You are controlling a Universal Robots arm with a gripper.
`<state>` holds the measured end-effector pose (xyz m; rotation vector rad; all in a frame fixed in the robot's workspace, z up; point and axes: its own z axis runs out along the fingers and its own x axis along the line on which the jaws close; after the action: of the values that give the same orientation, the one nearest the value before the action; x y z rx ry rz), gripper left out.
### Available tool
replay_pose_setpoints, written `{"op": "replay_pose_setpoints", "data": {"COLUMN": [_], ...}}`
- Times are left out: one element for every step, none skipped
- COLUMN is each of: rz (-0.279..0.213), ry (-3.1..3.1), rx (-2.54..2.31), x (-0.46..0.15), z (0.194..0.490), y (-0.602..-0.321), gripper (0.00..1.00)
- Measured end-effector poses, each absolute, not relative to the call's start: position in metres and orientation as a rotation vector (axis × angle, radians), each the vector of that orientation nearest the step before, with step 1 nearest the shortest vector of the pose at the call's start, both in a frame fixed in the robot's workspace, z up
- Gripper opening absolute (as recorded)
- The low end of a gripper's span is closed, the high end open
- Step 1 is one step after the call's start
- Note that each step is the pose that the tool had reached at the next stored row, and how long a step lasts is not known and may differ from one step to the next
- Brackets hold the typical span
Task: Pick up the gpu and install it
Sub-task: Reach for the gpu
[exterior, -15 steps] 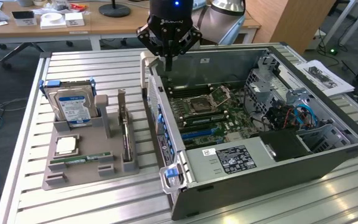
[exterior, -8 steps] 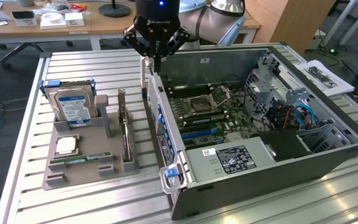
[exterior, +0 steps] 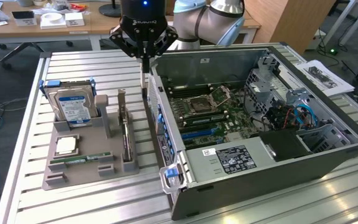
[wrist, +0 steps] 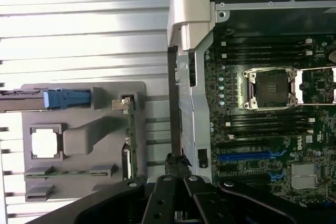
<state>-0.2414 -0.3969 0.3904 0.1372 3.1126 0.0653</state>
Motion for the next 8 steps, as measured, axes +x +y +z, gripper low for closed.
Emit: {"op": "replay_pose_setpoints", "data": {"rz": [0.065,0.065,0.065,0.065,0.065,0.065,0.065,0.065], "ry": [3.112,3.112,3.112,3.112,3.112,3.112,3.112,3.112], "rx": [0.139,0.14,0.142,0.144,0.146,0.148,0.149,0.151], "x": [-0.244,-0.247,-0.25,-0.253,-0.256,-0.259,-0.261,-0.264], "z": [0.39,0.39,0.39,0.39,0.39,0.39,0.39,0.39], "y": [-0.397,-0.396,-0.396,-0.396,-0.396,-0.395,-0.395,-0.395], "gripper": [0.11,0.11,0.11,0.11,0.11,0.11,0.11,0.11]}}
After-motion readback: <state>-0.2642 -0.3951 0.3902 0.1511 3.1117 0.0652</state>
